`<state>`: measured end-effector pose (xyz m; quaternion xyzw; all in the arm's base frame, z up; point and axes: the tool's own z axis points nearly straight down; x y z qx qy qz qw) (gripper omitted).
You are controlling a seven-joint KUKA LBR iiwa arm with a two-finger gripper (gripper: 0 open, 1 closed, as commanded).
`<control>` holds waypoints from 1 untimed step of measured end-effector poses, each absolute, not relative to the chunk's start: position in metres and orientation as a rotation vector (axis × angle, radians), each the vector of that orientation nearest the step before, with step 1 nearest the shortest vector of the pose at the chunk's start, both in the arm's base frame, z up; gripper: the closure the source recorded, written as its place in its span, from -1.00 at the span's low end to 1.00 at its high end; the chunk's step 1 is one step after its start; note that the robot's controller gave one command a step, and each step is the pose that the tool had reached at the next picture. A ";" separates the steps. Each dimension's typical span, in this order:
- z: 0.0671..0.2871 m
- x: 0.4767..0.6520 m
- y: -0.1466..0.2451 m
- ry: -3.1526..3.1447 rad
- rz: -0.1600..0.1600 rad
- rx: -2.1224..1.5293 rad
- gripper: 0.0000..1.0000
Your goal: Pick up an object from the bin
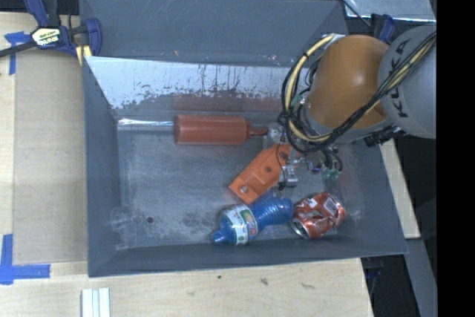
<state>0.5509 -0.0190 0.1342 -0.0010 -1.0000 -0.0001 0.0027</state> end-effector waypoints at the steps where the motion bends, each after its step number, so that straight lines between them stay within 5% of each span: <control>1: 0.139 0.553 -0.019 -3.145 0.000 -0.002 -1.00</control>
Offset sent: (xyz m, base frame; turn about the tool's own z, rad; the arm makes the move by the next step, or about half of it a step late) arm 0.0240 0.0042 -0.0507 -0.2078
